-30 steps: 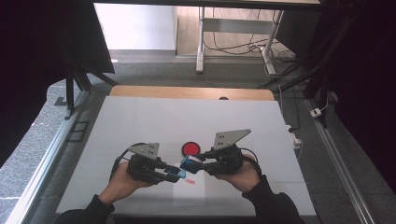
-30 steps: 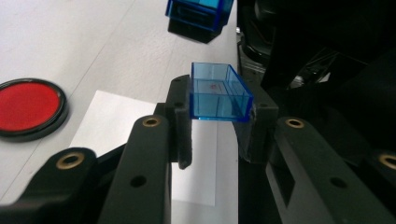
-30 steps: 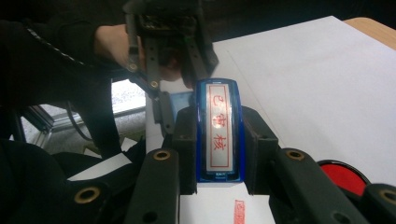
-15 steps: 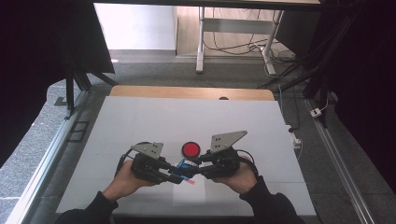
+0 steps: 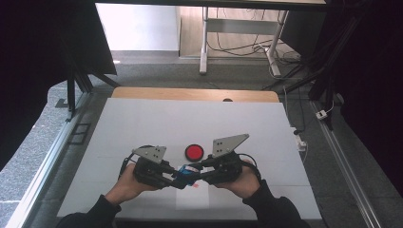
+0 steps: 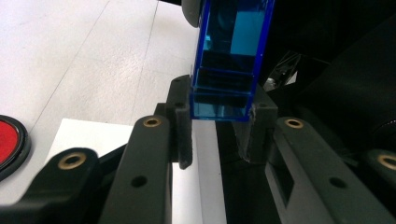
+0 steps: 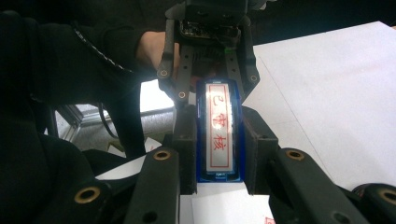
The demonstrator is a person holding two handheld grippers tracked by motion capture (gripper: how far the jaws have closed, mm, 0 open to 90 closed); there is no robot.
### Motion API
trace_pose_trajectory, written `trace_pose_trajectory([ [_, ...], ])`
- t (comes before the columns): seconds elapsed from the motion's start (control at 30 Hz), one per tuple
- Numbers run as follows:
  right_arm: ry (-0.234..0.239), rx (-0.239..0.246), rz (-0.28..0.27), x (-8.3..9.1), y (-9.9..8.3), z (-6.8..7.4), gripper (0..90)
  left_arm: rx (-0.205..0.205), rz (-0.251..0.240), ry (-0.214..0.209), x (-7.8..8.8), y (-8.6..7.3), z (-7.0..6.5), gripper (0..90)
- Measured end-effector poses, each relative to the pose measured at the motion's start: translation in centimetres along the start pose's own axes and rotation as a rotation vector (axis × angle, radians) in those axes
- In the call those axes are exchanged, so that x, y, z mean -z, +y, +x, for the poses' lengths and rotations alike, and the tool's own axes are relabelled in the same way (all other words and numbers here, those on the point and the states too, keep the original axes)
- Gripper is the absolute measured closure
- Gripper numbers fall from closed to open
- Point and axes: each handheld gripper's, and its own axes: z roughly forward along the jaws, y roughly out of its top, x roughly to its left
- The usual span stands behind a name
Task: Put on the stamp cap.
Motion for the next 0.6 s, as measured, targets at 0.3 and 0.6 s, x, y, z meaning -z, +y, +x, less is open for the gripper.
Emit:
trace_pose_trajectory([
  [0.3,0.042,-0.028,-0.028,-0.06,-0.26,-0.29,70.6,-0.062,0.005,0.012,0.21,0.24,-0.46,69.6],
  [0.6,0.019,-0.007,-0.015,-0.14,-0.16,-0.09,70.5,-0.053,0.019,0.033,0.13,0.19,-0.42,68.6],
])
